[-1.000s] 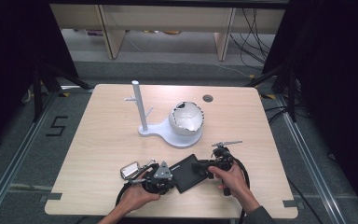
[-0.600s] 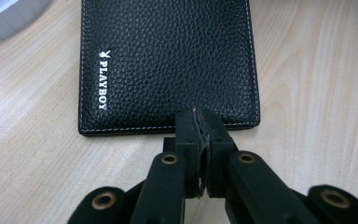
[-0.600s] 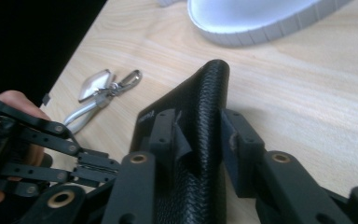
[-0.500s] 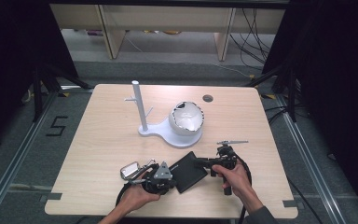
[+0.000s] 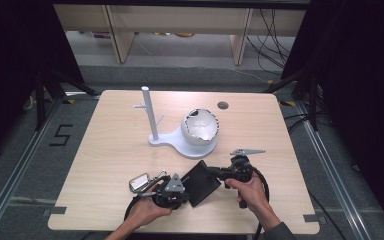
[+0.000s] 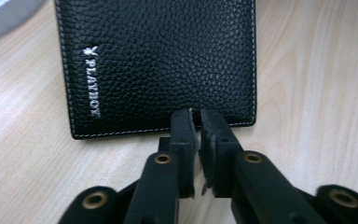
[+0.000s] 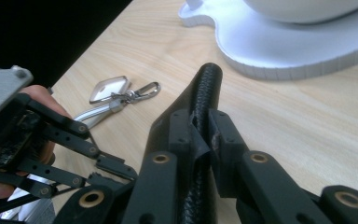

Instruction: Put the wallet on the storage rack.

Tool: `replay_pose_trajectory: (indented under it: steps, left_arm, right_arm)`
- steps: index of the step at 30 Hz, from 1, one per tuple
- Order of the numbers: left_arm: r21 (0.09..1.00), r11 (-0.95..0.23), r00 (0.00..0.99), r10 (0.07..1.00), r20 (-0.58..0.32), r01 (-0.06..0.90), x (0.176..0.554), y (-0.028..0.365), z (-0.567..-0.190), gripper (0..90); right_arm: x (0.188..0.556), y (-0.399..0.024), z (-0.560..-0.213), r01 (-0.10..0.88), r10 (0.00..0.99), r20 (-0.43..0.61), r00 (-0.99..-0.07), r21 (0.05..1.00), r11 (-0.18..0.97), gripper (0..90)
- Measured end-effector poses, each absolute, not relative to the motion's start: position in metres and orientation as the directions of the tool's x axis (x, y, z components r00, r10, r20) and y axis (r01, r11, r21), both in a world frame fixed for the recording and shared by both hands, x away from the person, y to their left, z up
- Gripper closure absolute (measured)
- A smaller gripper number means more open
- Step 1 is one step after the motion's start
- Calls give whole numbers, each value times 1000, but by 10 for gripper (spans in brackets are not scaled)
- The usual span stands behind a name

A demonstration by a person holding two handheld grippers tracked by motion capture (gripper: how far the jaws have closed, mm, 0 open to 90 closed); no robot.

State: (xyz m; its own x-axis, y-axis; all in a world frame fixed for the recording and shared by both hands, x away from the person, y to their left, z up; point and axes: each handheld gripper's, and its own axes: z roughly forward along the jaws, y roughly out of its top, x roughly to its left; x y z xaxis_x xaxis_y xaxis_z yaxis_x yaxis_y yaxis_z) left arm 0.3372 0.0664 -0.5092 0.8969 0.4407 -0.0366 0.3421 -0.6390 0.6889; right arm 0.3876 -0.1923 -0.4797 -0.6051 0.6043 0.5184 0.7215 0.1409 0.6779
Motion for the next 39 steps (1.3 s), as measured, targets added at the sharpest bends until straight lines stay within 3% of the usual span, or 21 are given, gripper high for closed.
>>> replay_pose_trajectory:
  steps: [4, 9, 12, 18, 28, 39]
  left_arm:
    - [673, -663, 910, 414, -37, 329, 337, 68, -505, 762]
    - [709, -589, 881, 464, -97, 388, 329, 72, -499, 669]
    - [705, -621, 899, 434, -55, 343, 322, 89, -487, 603]
    - [737, -563, 876, 476, -80, 374, 303, 121, -480, 570]
    - [728, -568, 848, 530, -34, 384, 290, 157, -479, 533]
    - [721, -529, 795, 605, -50, 448, 287, 185, -471, 381]
  right_arm:
    - [388, -191, -477, 688, 596, 488, -638, 709, 157, 820]
    - [385, -187, -468, 674, 571, 484, -663, 718, 173, 827]
    - [385, -185, -459, 656, 568, 468, -678, 734, 178, 832]
    - [386, -184, -440, 636, 565, 442, -697, 745, 202, 836]
    - [397, -191, -404, 572, 575, 373, -728, 792, 211, 837]
    - [424, -210, -362, 534, 640, 320, -698, 829, 167, 837]
